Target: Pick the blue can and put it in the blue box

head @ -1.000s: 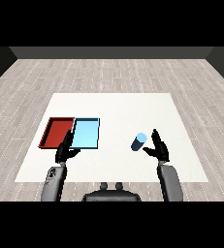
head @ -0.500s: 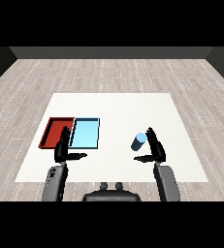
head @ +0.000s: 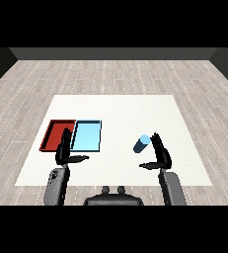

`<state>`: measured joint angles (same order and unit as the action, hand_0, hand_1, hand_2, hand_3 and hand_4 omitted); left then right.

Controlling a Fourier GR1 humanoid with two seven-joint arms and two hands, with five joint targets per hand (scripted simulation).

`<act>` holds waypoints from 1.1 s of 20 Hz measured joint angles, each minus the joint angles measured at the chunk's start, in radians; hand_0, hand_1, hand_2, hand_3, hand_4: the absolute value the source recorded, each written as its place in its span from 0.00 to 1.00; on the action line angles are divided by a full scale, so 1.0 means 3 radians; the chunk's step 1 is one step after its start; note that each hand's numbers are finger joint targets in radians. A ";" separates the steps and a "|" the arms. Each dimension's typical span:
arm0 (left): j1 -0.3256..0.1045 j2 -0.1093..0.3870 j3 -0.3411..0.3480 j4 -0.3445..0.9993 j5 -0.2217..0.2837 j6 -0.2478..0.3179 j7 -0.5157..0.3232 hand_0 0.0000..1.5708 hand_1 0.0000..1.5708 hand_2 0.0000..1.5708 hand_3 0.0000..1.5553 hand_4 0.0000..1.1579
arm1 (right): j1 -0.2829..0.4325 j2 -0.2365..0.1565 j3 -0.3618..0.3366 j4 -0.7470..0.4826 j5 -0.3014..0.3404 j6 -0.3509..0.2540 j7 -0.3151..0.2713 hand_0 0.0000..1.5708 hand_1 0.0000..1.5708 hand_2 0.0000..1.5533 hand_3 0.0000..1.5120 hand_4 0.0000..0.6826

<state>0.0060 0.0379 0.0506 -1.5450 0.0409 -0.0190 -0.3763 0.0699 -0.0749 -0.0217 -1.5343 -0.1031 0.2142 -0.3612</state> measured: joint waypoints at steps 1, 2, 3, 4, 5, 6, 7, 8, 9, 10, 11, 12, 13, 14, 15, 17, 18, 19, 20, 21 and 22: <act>0.0009 -0.0026 -0.0065 0.0009 -0.0022 0.0060 -0.0021 0.00 0.00 0.00 0.00 0.00 | -0.0055 -0.0006 -0.0026 0.0059 -0.0007 0.0006 -0.0013 0.00 0.00 0.00 0.00 0.00; 0.0022 0.0011 -0.0032 0.0035 0.0003 0.0019 -0.0052 0.00 0.00 0.00 0.00 0.00 | -0.0034 -0.0001 -0.0036 0.0073 -0.0004 0.0011 -0.0074 0.00 0.00 0.00 0.00 0.00; 0.0028 0.0007 -0.0040 0.0034 -0.0011 0.0022 -0.0072 0.00 0.00 0.00 0.00 0.00 | -0.0056 0.0008 -0.0032 0.0047 -0.0005 -0.0009 -0.0011 0.00 0.00 0.00 0.00 0.00; 0.0024 0.0008 -0.0038 0.0026 -0.0016 0.0027 -0.0074 0.00 0.00 0.00 0.00 0.00 | -0.0059 0.0000 -0.0046 0.0040 -0.0013 -0.0008 0.0026 0.00 0.00 0.00 0.00 0.00; 0.0077 -0.0005 -0.0068 -0.0025 -0.0038 0.0037 -0.0078 0.00 0.00 0.00 0.00 0.00 | -0.0080 -0.0003 -0.0053 0.0029 -0.0014 -0.0017 0.0075 0.00 0.00 0.00 0.00 0.00; 0.0101 0.0003 -0.0068 -0.0094 -0.0032 0.0037 -0.0031 0.00 0.00 0.00 0.00 0.00 | -0.0115 -0.0012 -0.0075 0.0051 -0.0018 -0.0021 0.0099 0.00 0.00 0.00 0.00 0.00; 0.0111 -0.0006 -0.0079 -0.0101 -0.0032 0.0036 -0.0018 0.00 0.00 0.00 0.00 0.00 | -0.0144 -0.0011 -0.0089 0.0074 -0.0025 -0.0024 0.0107 0.00 0.00 0.00 0.00 0.00; 0.0083 -0.0010 -0.0070 -0.0032 -0.0035 0.0037 -0.0059 0.00 0.00 0.00 0.00 0.00 | -0.0179 -0.0003 -0.0090 0.0100 -0.0007 -0.0050 0.0133 0.00 0.00 0.00 0.00 0.00; 0.0100 -0.0007 -0.0071 -0.0059 -0.0045 0.0043 -0.0055 0.00 0.00 0.00 0.00 0.00 | -0.0193 0.0002 -0.0090 0.0075 -0.0012 -0.0064 0.0186 0.00 0.00 0.00 0.00 0.00; 0.0109 0.0007 -0.0054 -0.0048 -0.0031 0.0020 -0.0082 0.00 0.00 0.00 0.00 0.00 | -0.0190 -0.0016 -0.0106 0.0107 -0.0014 -0.0039 0.0172 0.00 0.00 0.00 0.00 0.00; 0.0095 0.0013 -0.0046 -0.0016 -0.0025 0.0005 -0.0099 0.00 0.00 0.00 0.00 0.00 | -0.0249 -0.0044 -0.0158 0.0200 -0.0044 -0.0013 0.0159 0.00 0.00 0.00 0.00 0.00; 0.0059 0.0014 -0.0034 -0.0009 -0.0025 0.0021 -0.0071 0.00 0.00 0.00 0.00 0.00 | -0.0271 -0.0057 -0.0190 0.0248 -0.0073 0.0012 0.0146 0.00 0.00 0.00 0.00 0.00; 0.0023 0.0008 -0.0035 0.0004 -0.0043 0.0048 -0.0053 0.00 0.00 0.00 0.00 0.00 | -0.0256 -0.0017 -0.0168 0.0249 -0.0055 -0.0026 0.0148 0.00 0.00 0.00 0.00 0.00; 0.0088 0.0010 -0.0049 -0.0058 -0.0056 0.0047 -0.0058 0.00 0.00 0.00 0.00 0.00 | -0.0259 0.0008 -0.0156 0.0312 -0.0022 -0.0049 0.0102 0.00 0.00 0.00 0.00 0.00; 0.0094 0.0002 -0.0052 -0.0028 -0.0080 0.0063 -0.0102 0.00 0.00 0.00 0.00 0.00 | -0.0286 -0.0008 -0.0173 0.0317 -0.0034 -0.0047 0.0146 0.00 0.00 0.00 0.00 0.00; 0.0145 0.0028 -0.0045 -0.0126 -0.0079 0.0059 -0.0049 0.00 0.00 0.00 0.00 0.00 | -0.0288 0.0019 -0.0173 0.0396 -0.0023 -0.0074 0.0138 0.00 0.00 0.00 0.00 0.00; 0.0127 0.0019 -0.0046 -0.0101 -0.0075 0.0060 -0.0048 0.00 0.00 0.00 0.00 0.00 | -0.0356 0.0011 -0.0210 0.0486 -0.0049 -0.0073 0.0147 0.00 0.00 0.00 0.00 0.00; 0.0125 0.0007 -0.0053 -0.0062 -0.0066 0.0047 -0.0062 0.00 0.00 0.00 0.00 0.00 | -0.0429 -0.0017 -0.0256 0.0555 -0.0085 -0.0066 0.0193 0.00 0.00 0.00 0.00 0.00; 0.0123 -0.0005 -0.0068 -0.0099 -0.0061 0.0050 -0.0027 0.00 0.00 0.00 0.00 0.00 | -0.0425 0.0000 -0.0250 0.0568 -0.0076 -0.0092 0.0203 0.00 0.00 0.00 0.00 0.00; 0.0118 0.0021 -0.0035 -0.0111 -0.0032 0.0030 -0.0008 0.00 0.00 0.00 0.00 0.00 | -0.0487 0.0002 -0.0270 0.0634 -0.0085 -0.0115 0.0224 0.00 0.00 0.00 0.00 0.00; 0.0145 0.0012 -0.0043 -0.0111 -0.0039 0.0028 -0.0036 0.00 0.00 0.00 0.00 0.00 | -0.0513 0.0008 -0.0277 0.0722 -0.0073 -0.0122 0.0171 0.00 0.00 0.00 0.00 0.00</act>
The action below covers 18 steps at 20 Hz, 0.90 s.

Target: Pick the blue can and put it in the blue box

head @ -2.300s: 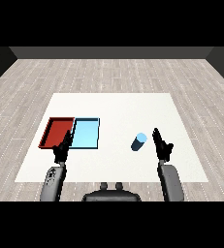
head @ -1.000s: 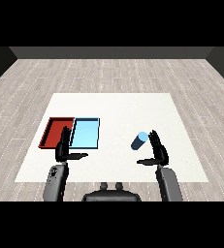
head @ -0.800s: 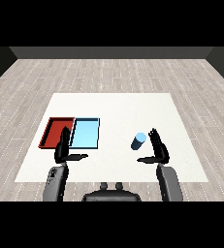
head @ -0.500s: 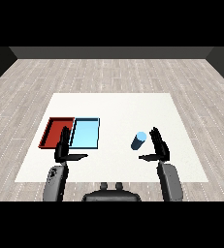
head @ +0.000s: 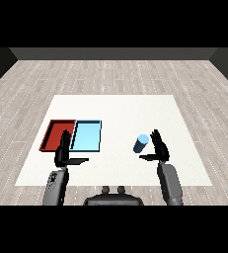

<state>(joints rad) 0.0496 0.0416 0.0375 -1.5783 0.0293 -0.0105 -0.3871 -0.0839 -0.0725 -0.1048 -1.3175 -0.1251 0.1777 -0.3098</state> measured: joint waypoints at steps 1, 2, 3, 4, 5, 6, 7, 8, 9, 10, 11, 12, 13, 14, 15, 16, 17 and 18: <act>0.0025 -0.0020 -0.0020 -0.0022 -0.0014 0.0016 -0.0004 0.00 0.00 0.00 0.00 0.00 | -0.0048 -0.0017 -0.0025 0.0092 -0.0009 0.0014 -0.0030 0.00 0.00 0.00 0.00 0.00; -0.0007 -0.0004 0.0004 0.0010 -0.0002 0.0005 -0.0003 0.00 0.00 0.00 0.00 0.00 | -0.0056 -0.0035 -0.0039 0.0129 -0.0010 0.0020 -0.0047 0.00 0.00 0.00 0.00 0.00; -0.0018 -0.0008 -0.0009 -0.0016 -0.0023 0.0020 0.0012 0.00 0.00 0.00 0.00 0.00 | -0.0046 -0.0030 -0.0029 0.0129 -0.0004 0.0014 -0.0046 0.00 0.00 0.00 0.00 0.00; 0.0012 -0.0007 -0.0018 -0.0038 -0.0033 0.0017 0.0006 0.00 0.00 0.00 0.00 0.00 | -0.0082 0.0003 -0.0018 0.0191 0.0018 -0.0031 -0.0069 0.00 0.00 0.00 0.00 0.00; -0.0001 -0.0007 -0.0015 -0.0021 -0.0047 0.0029 0.0000 0.00 0.00 0.00 0.00 0.00 | -0.0139 -0.0003 -0.0033 0.0234 0.0007 -0.0049 -0.0026 0.00 0.00 0.00 0.00 0.00; 0.0029 0.0004 -0.0008 -0.0034 -0.0040 0.0015 0.0000 0.00 0.00 0.00 0.00 0.00 | -0.0219 0.0002 -0.0042 0.0307 0.0013 -0.0086 0.0005 0.00 0.00 0.00 0.00 0.00; 0.0033 -0.0005 -0.0008 -0.0030 -0.0037 0.0017 -0.0015 0.00 0.00 0.00 0.00 0.00 | -0.0222 -0.0001 -0.0053 0.0346 0.0001 -0.0084 -0.0010 0.00 0.00 0.00 0.00 0.00; -0.0022 -0.0017 -0.0010 0.0017 -0.0059 0.0044 -0.0023 0.00 0.00 0.00 0.00 0.00 | -0.0280 0.0022 -0.0054 0.0438 0.0019 -0.0125 -0.0042 0.00 0.00 0.00 0.00 0.00; -0.0059 -0.0015 -0.0004 0.0047 -0.0065 0.0052 -0.0013 0.00 0.00 0.00 0.00 0.00 | -0.0321 0.0015 -0.0068 0.0530 0.0010 -0.0114 -0.0071 0.00 0.00 0.00 0.00 0.00; -0.0081 -0.0012 0.0005 0.0063 -0.0056 0.0049 -0.0009 0.00 0.00 0.00 0.00 0.00 | -0.0359 0.0002 -0.0082 0.0574 -0.0011 -0.0106 -0.0059 0.00 0.00 0.00 0.00 0.00; -0.0092 -0.0023 -0.0011 0.0035 -0.0078 0.0078 0.0030 0.00 0.00 0.00 0.00 0.00 | -0.0373 0.0009 -0.0081 0.0574 -0.0029 -0.0117 -0.0034 0.00 0.00 0.00 0.00 0.00; -0.0061 -0.0013 -0.0012 -0.0040 -0.0062 0.0064 0.0066 0.00 0.00 0.00 0.00 0.00 | -0.0373 0.0031 -0.0073 0.0600 -0.0034 -0.0131 -0.0039 0.00 0.00 0.00 0.00 0.00; -0.0026 -0.0006 -0.0007 -0.0036 -0.0059 0.0049 0.0036 0.00 0.00 0.00 0.00 0.00 | -0.0373 0.0023 -0.0086 0.0646 -0.0063 -0.0095 -0.0060 0.00 0.00 0.00 0.00 0.00; -0.0013 -0.0020 -0.0022 -0.0046 -0.0083 0.0071 0.0025 0.00 0.00 0.00 0.00 0.00 | -0.0384 0.0035 -0.0084 0.0670 -0.0075 -0.0104 -0.0063 0.00 0.00 0.00 0.00 0.00; 0.0014 -0.0032 -0.0040 -0.0092 -0.0102 0.0091 0.0032 0.00 0.00 0.00 0.00 0.00 | -0.0419 0.0023 -0.0100 0.0733 -0.0100 -0.0083 -0.0069 0.00 0.00 0.00 0.00 0.00; -0.0062 -0.0001 0.0006 -0.0049 -0.0079 0.0079 0.0053 0.00 0.00 0.00 0.00 0.00 | -0.0474 0.0043 -0.0105 0.0842 -0.0093 -0.0098 -0.0111 0.00 0.00 0.00 0.00 0.00; -0.0027 0.0004 0.0004 -0.0083 -0.0081 0.0075 0.0055 0.00 0.00 0.00 0.00 0.00 | -0.0511 0.0017 -0.0131 0.0949 -0.0109 -0.0059 -0.0162 0.00 0.00 0.00 0.00 0.00; -0.0009 -0.0005 -0.0006 -0.0134 -0.0079 0.0084 0.0098 0.00 0.00 0.00 0.00 0.00 | -0.0493 0.0033 -0.0117 0.0943 -0.0112 -0.0076 -0.0166 0.00 0.00 0.00 0.00 0.00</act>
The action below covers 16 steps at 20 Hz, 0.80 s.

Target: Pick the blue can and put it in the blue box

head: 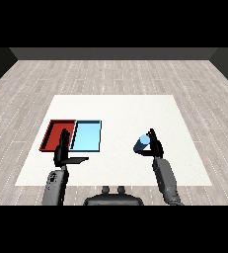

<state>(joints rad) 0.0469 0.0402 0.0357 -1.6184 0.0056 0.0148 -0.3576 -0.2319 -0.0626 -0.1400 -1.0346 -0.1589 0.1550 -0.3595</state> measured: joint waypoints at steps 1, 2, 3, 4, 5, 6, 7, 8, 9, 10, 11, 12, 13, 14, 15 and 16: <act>-0.0074 -0.0014 0.0008 0.0103 -0.0021 0.0026 -0.0045 0.00 0.00 0.00 0.00 0.00 | -0.0001 -0.0013 -0.0002 -0.0019 -0.0016 0.0003 0.0038 0.00 0.00 0.00 0.00 0.00; -0.0031 -0.0016 -0.0001 0.0073 -0.0024 0.0021 -0.0059 0.00 0.00 0.00 0.00 0.00 | -0.0048 -0.0009 -0.0008 0.0065 -0.0019 -0.0001 0.0012 0.00 0.00 0.00 0.00 0.00; 0.0028 -0.0013 -0.0003 0.0036 -0.0019 0.0004 -0.0091 0.00 0.00 0.00 0.00 0.00 | -0.0046 0.0003 -0.0003 0.0065 -0.0025 -0.0020 0.0014 0.00 0.00 0.00 0.00 0.00; -0.0004 -0.0036 -0.0008 0.0098 -0.0030 0.0024 -0.0122 0.00 0.00 0.00 0.00 0.00 | -0.0097 0.0022 -0.0011 0.0165 -0.0018 -0.0051 -0.0029 0.00 0.00 0.00 0.00 0.00; -0.0015 -0.0015 0.0012 0.0074 -0.0015 0.0015 -0.0091 0.00 0.00 0.00 0.00 0.00 | -0.0090 0.0008 -0.0020 0.0174 -0.0038 -0.0027 -0.0052 0.00 0.00 0.00 0.00 0.00; -0.0018 -0.0032 -0.0009 0.0072 -0.0033 0.0031 -0.0091 0.00 0.00 0.00 0.00 0.00 | -0.0087 0.0014 -0.0017 0.0202 -0.0049 -0.0023 -0.0078 0.00 0.00 0.00 0.00 0.00; 0.0014 -0.0032 -0.0010 0.0044 -0.0033 0.0030 -0.0098 0.00 0.00 0.00 0.00 0.00 | -0.0087 0.0033 0.0007 0.0181 -0.0049 -0.0040 -0.0054 0.00 0.00 0.00 0.00 0.00; -0.0007 -0.0013 0.0018 0.0079 -0.0027 0.0025 -0.0118 0.00 0.00 0.00 0.00 0.00 | -0.0046 0.0038 0.0028 0.0127 -0.0061 -0.0027 -0.0030 0.00 0.00 0.00 0.00 0.00; 0.0016 -0.0012 0.0009 0.0078 -0.0037 0.0017 -0.0143 0.00 0.00 0.00 0.00 0.00 | -0.0065 0.0073 0.0055 0.0171 -0.0048 -0.0053 -0.0055 0.00 0.00 0.00 0.00 0.00; 0.0003 -0.0007 0.0007 0.0070 -0.0027 0.0004 -0.0121 0.00 0.00 0.00 0.00 0.00 | -0.0114 0.0072 0.0044 0.0255 -0.0050 -0.0055 -0.0102 0.00 0.00 0.00 0.00 0.00; 0.0017 0.0000 0.0025 0.0065 0.0009 -0.0024 -0.0128 0.00 0.00 0.00 0.00 0.00 | -0.0137 0.0066 0.0046 0.0289 -0.0057 -0.0036 -0.0118 0.00 0.00 0.00 0.00 0.00; -0.0002 -0.0005 0.0032 0.0059 0.0026 -0.0020 -0.0103 0.00 0.00 0.00 0.00 0.00 | -0.0165 0.0055 0.0043 0.0287 -0.0076 -0.0030 -0.0069 0.00 0.00 0.00 0.00 0.00; 0.0014 -0.0004 0.0015 0.0011 0.0001 -0.0005 -0.0064 0.00 0.00 0.00 0.00 0.00 | -0.0209 0.0072 0.0044 0.0310 -0.0082 -0.0055 -0.0060 0.00 0.00 0.00 0.00 0.00; 0.0028 -0.0030 -0.0039 0.0007 -0.0037 0.0048 -0.0067 0.00 0.00 0.00 0.00 0.00 | -0.0267 0.0070 0.0035 0.0405 -0.0074 -0.0060 -0.0092 0.00 0.00 0.00 0.00 0.00; 0.0014 -0.0003 -0.0012 0.0028 -0.0016 0.0018 -0.0072 0.00 0.00 0.00 0.00 0.00 | -0.0250 0.0076 0.0049 0.0356 -0.0087 -0.0062 -0.0057 0.00 0.00 0.00 0.00 0.00; 0.0033 -0.0009 -0.0027 -0.0013 -0.0025 0.0025 -0.0047 0.00 0.00 0.00 0.00 0.00 | -0.0255 0.0094 0.0060 0.0370 -0.0088 -0.0082 -0.0068 0.00 0.00 0.00 0.00 0.00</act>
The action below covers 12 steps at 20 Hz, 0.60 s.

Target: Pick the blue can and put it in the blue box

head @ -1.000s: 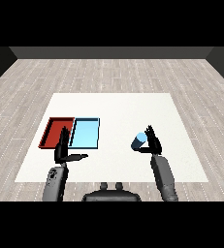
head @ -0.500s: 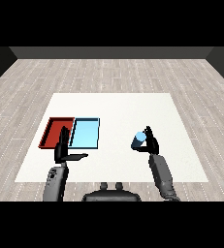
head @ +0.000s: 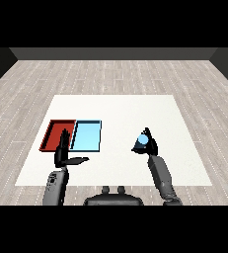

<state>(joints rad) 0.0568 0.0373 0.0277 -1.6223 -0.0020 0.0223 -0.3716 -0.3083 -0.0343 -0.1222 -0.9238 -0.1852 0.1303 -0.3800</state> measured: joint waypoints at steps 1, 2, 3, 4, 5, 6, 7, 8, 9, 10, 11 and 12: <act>-0.0012 0.0002 0.0014 0.0058 0.0005 -0.0010 -0.0041 0.00 0.00 0.00 0.00 0.00 | -0.0029 -0.0008 -0.0004 0.0047 0.0006 -0.0013 -0.0011 0.00 0.00 0.00 0.00 0.00; -0.0009 -0.0009 0.0013 0.0113 0.0005 -0.0015 -0.0087 0.00 0.00 0.00 0.00 0.00 | -0.0029 -0.0030 -0.0007 -0.0001 -0.0006 -0.0025 0.0051 0.00 0.00 0.00 0.00 0.00; 0.0015 -0.0032 -0.0010 0.0133 -0.0016 -0.0006 -0.0141 0.00 0.00 0.00 0.00 0.00 | -0.0063 -0.0021 0.0007 0.0012 0.0014 -0.0059 0.0059 0.00 0.00 0.00 0.00 0.00; -0.0033 -0.0011 0.0016 0.0155 0.0009 -0.0027 -0.0120 0.00 0.00 0.00 0.00 0.00 | -0.0034 -0.0029 0.0015 -0.0049 0.0005 -0.0063 0.0093 0.00 0.00 0.00 0.00 0.00; -0.0063 0.0001 0.0027 0.0132 0.0011 -0.0020 -0.0075 0.00 0.00 0.00 0.00 0.00 | -0.0005 -0.0024 0.0033 -0.0057 0.0016 -0.0065 0.0075 0.00 0.00 0.00 0.00 0.00; -0.0079 0.0024 0.0053 0.0118 0.0043 -0.0045 -0.0045 0.00 0.00 0.00 0.00 0.00 | -0.0046 0.0004 0.0041 0.0003 0.0029 -0.0105 0.0041 0.00 0.00 0.00 0.00 0.00; -0.0080 0.0031 0.0056 0.0096 0.0053 -0.0055 -0.0021 0.00 0.00 0.00 0.00 0.00 | -0.0051 0.0011 0.0032 0.0025 0.0021 -0.0121 0.0016 0.00 0.00 0.00 0.00 0.00; -0.0039 0.0032 0.0058 0.0084 0.0068 -0.0076 -0.0044 0.00 0.00 0.00 0.00 0.00 | -0.0086 -0.0014 -0.0003 0.0103 0.0006 -0.0113 -0.0013 0.00 0.00 0.32 0.00 0.00; -0.0046 0.0040 0.0077 0.0105 0.0073 -0.0079 -0.0064 0.00 0.00 0.00 0.00 0.00 | -0.0140 -0.0035 -0.0040 0.0187 -0.0003 -0.0123 -0.0048 0.56 0.56 0.70 0.63 0.00; -0.0017 0.0033 0.0061 0.0073 0.0057 -0.0071 -0.0058 0.00 0.00 0.00 0.00 0.00 | -0.0140 -0.0037 -0.0037 0.0192 0.0015 -0.0166 -0.0050 0.68 0.68 0.79 0.78 0.00; -0.0001 0.0032 0.0059 0.0078 0.0070 -0.0094 -0.0086 0.00 0.00 0.00 0.00 0.00 | -0.0199 -0.0036 -0.0049 0.0270 0.0050 -0.0248 -0.0060 0.88 0.88 0.90 0.92 0.61; -0.0005 0.0030 0.0051 0.0072 0.0071 -0.0097 -0.0072 0.00 0.00 0.00 0.00 0.00 | -0.0223 -0.0006 -0.0037 0.0302 0.0092 -0.0353 -0.0047 0.93 0.93 0.93 0.94 0.69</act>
<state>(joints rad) 0.0553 0.0462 0.0431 -1.6006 0.0191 -0.0068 -0.3931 -0.3751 -0.0362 -0.1333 -0.8332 -0.1576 0.0244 -0.3940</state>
